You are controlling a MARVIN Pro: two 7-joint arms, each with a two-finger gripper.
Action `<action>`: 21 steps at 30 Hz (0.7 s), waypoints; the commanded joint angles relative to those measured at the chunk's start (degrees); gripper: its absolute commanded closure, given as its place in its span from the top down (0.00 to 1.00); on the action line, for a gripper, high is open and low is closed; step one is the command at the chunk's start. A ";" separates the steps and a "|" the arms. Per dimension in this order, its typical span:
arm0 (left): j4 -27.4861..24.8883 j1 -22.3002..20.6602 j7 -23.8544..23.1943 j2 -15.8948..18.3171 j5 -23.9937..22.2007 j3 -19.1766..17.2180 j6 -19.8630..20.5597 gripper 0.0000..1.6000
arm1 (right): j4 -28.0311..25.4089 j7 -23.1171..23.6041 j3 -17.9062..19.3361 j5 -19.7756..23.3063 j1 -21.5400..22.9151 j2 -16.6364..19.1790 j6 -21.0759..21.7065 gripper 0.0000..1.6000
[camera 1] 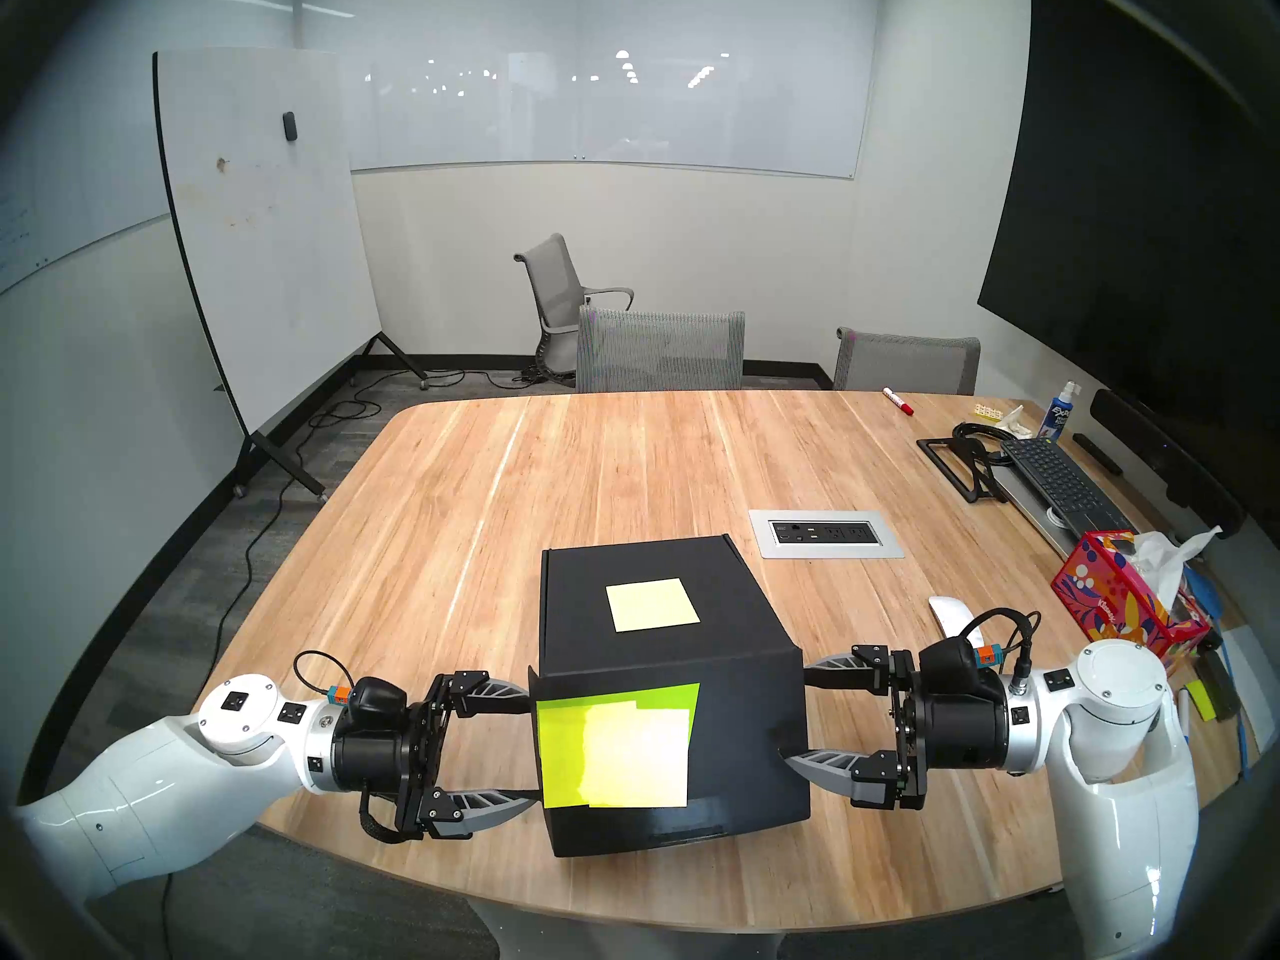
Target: Open the box and place the mouse inside
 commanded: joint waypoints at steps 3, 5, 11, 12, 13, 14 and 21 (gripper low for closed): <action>-3.55 0.92 0.39 0.26 -0.78 -0.65 -0.77 0.95 | -3.61 2.92 0.76 3.24 -1.06 0.13 -0.38 1.00; -3.78 0.98 0.58 0.31 -0.81 -0.73 -0.81 0.95 | -3.96 2.92 1.01 3.51 -1.25 0.14 -0.27 1.00; -4.40 1.14 1.01 0.46 -0.99 -0.93 -0.67 0.94 | -4.64 2.92 1.32 4.14 -1.77 -0.03 -0.22 1.00; -4.52 1.18 1.17 0.47 -1.21 -1.02 -0.55 0.94 | -4.72 2.92 1.33 4.22 -1.80 -0.05 -0.20 1.00; -4.60 1.14 1.27 0.48 -1.26 -1.08 -0.48 0.93 | -4.78 2.92 1.31 4.29 -1.80 -0.10 -0.18 1.00; -4.66 1.08 1.37 0.48 -1.26 -1.15 -0.43 0.93 | -4.80 2.92 1.27 4.39 -1.78 -0.17 -0.21 1.00; -4.47 -0.01 2.12 0.15 -2.18 -1.86 0.34 0.93 | -4.74 2.33 0.57 4.64 -0.75 -0.31 0.20 1.00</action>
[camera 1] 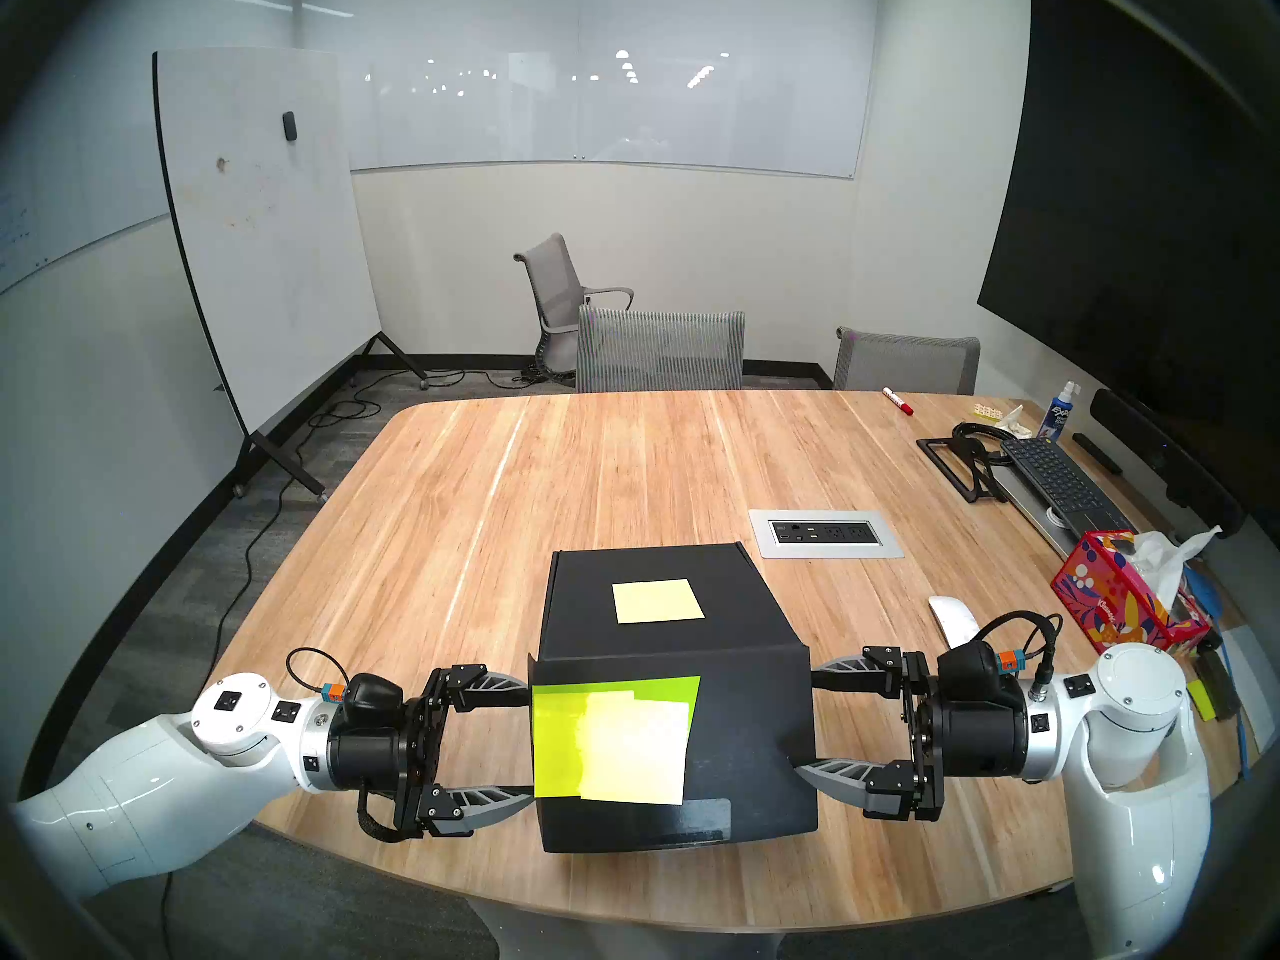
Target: Open the box and place the mouse inside
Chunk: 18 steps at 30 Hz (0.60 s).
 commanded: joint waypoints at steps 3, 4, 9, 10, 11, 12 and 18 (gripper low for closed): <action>-2.24 -1.97 0.42 -0.66 -1.59 -0.98 0.96 0.93 | -2.15 1.75 -1.45 2.63 1.95 -0.33 0.63 1.00; -2.20 -2.19 0.59 -0.73 -1.91 -1.18 1.19 0.93 | -2.14 1.66 -1.49 2.71 2.23 -0.31 0.72 1.00; -2.13 -2.91 0.56 -0.79 -2.12 -1.63 1.71 0.93 | -2.21 1.20 -1.67 3.04 3.39 -0.19 1.31 1.00; -2.13 -2.96 0.56 -0.80 -2.13 -1.66 1.78 0.93 | -2.24 1.15 -1.70 3.11 3.54 -0.16 1.24 1.00; -2.14 -3.02 0.53 -0.81 -2.10 -1.68 1.90 0.93 | -2.25 1.04 -1.72 3.21 3.72 -0.12 1.42 1.00; -2.14 -3.09 0.49 -0.83 -2.09 -1.69 2.03 0.93 | -2.24 0.94 -1.75 3.28 3.87 -0.08 1.49 1.00; -2.09 -3.27 0.28 -0.94 -2.10 -1.74 2.44 0.94 | -2.02 0.56 -1.76 3.43 4.18 0.09 1.57 1.00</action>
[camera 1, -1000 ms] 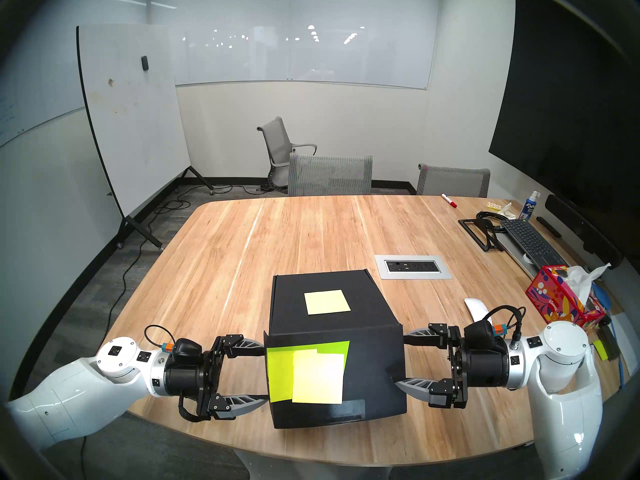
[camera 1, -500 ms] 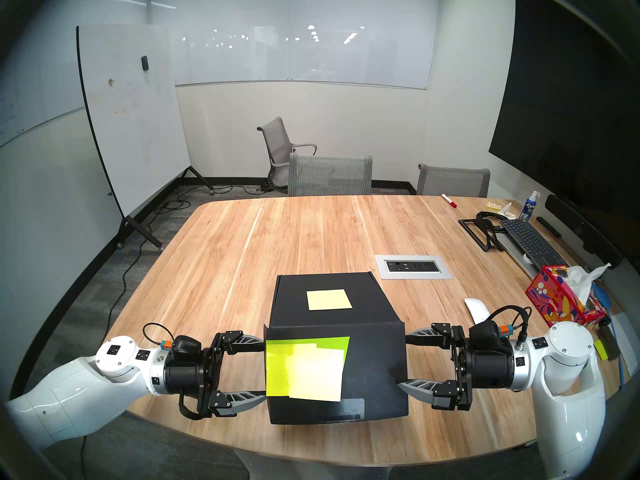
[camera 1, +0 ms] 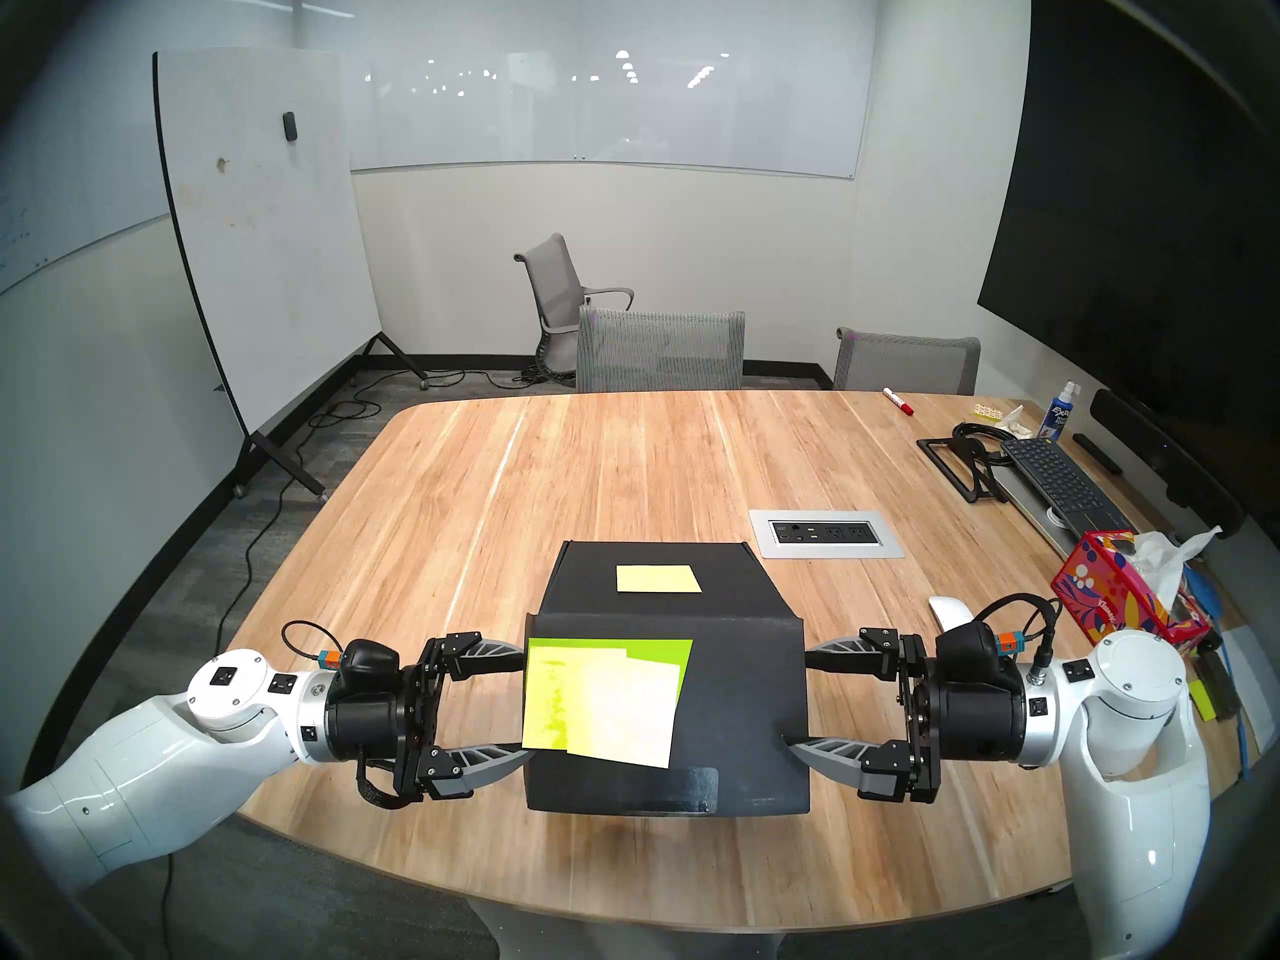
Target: Open the box and place the mouse inside
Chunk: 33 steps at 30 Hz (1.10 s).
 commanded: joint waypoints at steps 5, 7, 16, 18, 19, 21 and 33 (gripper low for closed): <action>-1.85 -0.97 -0.54 -1.13 -1.37 -0.40 -0.20 0.93 | -1.50 2.16 -0.97 2.29 1.46 0.23 -0.58 1.00; -1.80 -0.85 -0.50 -1.31 -1.92 -0.47 -0.09 0.93 | -1.35 2.11 -1.02 2.23 1.54 0.27 -0.70 1.00; -1.67 -0.96 0.62 -1.75 -3.75 -1.75 -0.25 0.93 | -0.29 2.27 -1.20 1.57 1.72 0.21 -2.22 1.00; -1.63 -1.15 0.74 -1.76 -3.98 -1.97 -0.15 0.93 | -0.18 2.26 -1.07 1.43 1.82 0.13 -2.57 1.00; -1.62 -1.19 0.79 -1.75 -4.08 -2.04 -0.10 0.93 | -0.13 2.31 -1.03 1.41 1.86 0.10 -2.61 1.00; -1.63 -1.24 0.84 -1.72 -4.14 -2.08 -0.04 0.93 | -0.07 2.43 -0.97 1.39 1.91 0.06 -2.73 1.00; -1.74 -0.81 0.89 -1.38 -4.52 -1.82 0.11 0.93 | 0.32 2.84 -0.62 1.06 1.95 -0.24 -3.61 1.00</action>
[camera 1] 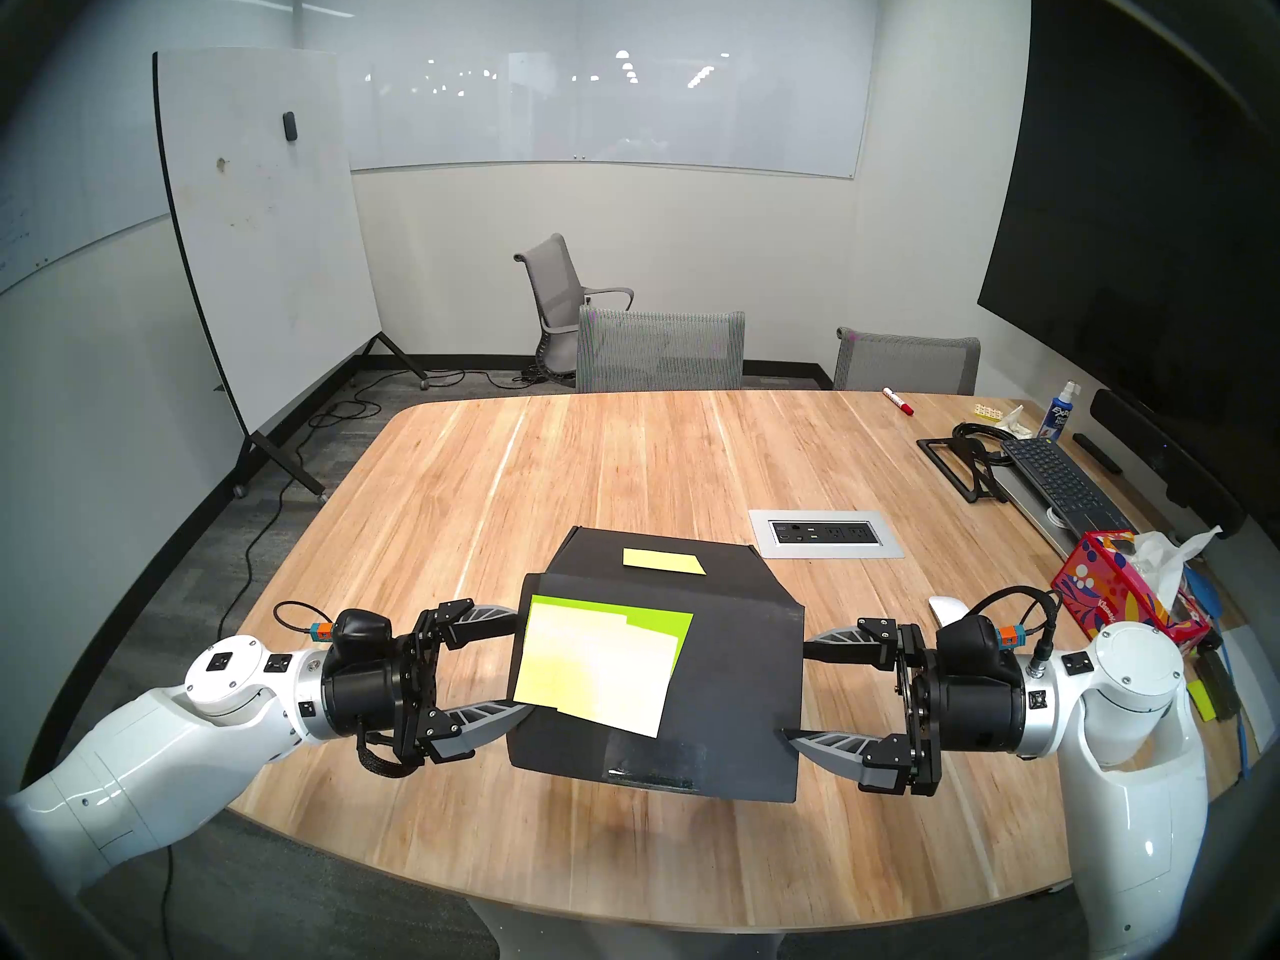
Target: Open the box and place the mouse inside
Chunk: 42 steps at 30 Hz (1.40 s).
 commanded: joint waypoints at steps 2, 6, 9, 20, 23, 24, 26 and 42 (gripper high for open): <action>-1.88 0.08 -0.38 -0.20 -1.07 -0.28 -0.02 0.93 | -1.06 0.95 -0.35 1.26 0.69 -0.39 -0.42 1.00; -2.02 0.25 -0.05 -0.39 -1.89 -0.47 0.18 0.92 | -0.99 1.00 -0.50 1.16 0.86 -0.54 -0.46 1.00; -2.16 0.13 0.00 -0.44 -2.34 -0.54 0.33 0.92 | -1.06 0.87 -0.54 1.04 1.15 -0.61 -0.38 1.00; -3.50 1.09 1.42 -0.24 -6.36 -1.97 2.12 0.91 | -1.29 0.70 -0.09 0.64 2.06 -0.62 -0.32 1.00; -3.84 1.43 1.92 -0.01 -6.75 -2.47 2.30 0.91 | -1.22 0.83 -0.14 0.46 2.10 -0.68 -0.70 1.00; -3.91 1.63 2.15 -0.01 -6.96 -2.65 2.31 0.91 | -1.20 0.85 -0.17 0.43 2.08 -0.71 -0.73 1.00; -3.93 1.76 2.20 -0.02 -7.18 -2.78 2.41 0.91 | -1.16 0.89 -0.21 0.39 2.02 -0.74 -0.81 1.00; -3.80 2.70 3.14 -0.48 -10.29 -4.30 4.35 0.88 | -0.13 0.96 -0.89 -0.63 2.72 -0.88 -1.39 1.00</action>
